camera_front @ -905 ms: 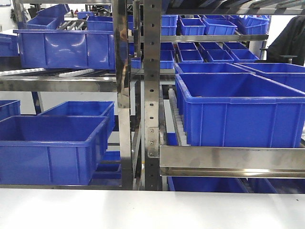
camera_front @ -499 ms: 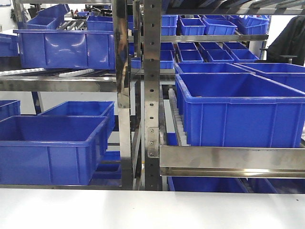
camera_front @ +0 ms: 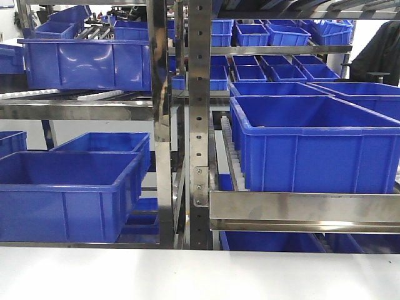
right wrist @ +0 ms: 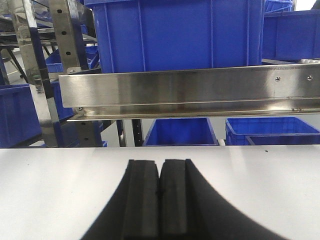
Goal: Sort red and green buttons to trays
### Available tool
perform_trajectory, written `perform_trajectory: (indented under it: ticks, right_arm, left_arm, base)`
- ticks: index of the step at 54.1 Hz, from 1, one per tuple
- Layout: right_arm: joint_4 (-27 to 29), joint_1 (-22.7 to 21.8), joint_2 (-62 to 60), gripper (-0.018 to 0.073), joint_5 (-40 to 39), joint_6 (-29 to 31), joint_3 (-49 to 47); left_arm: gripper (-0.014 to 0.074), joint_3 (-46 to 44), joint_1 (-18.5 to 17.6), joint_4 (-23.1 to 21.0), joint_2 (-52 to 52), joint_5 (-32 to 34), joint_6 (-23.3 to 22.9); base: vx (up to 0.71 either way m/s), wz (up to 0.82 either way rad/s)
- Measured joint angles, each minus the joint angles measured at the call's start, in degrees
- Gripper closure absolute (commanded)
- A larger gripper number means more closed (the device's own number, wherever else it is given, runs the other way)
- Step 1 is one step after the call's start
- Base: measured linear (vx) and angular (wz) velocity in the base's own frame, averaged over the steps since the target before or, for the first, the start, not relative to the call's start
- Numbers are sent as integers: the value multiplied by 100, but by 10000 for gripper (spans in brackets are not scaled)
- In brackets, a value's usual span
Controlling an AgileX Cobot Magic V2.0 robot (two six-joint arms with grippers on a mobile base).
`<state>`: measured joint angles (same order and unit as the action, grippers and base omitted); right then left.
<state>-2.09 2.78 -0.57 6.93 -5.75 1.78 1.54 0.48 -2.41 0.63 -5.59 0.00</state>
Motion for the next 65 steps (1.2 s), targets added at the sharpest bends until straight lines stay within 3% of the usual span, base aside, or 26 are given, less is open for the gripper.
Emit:
perform_trajectory:
  ticks: [12,24,30,36,44,54,65]
  right_arm:
    - [0,0,0,568,-299,0,0]
    - [0,0,0,568,-1325,0,-8]
    - [-33,0,0,568,-794,0,-409]
    - [-117,0,295,568,72,0,-1118]
    - [-311,0,826,564,882,0,-1648]
    - [-374,0,1412,538,1337,0,-1667]
    - [-374,0,1715,448,1446,0,-1667]
  left_arm:
    - [602,0,0,0,0,590,0]
    - [602,-37,0,-2,0,1330,0]
    - [602,-379,0,-6,0,1281,0]
    - [599,-997,0,-6,0,970,0]
    - [592,-1578,0,-6,-189,74,0]
    - [554,-1612,0,-6,-813,-1353,0]
    - [446,-1612,0,116,-1278,-1662,0]
  base:
    - [0,0]
    - [0,0]
    - [0,0]
    - [0,0]
    - [0,0]
    - [0,0]
    - [0,0]
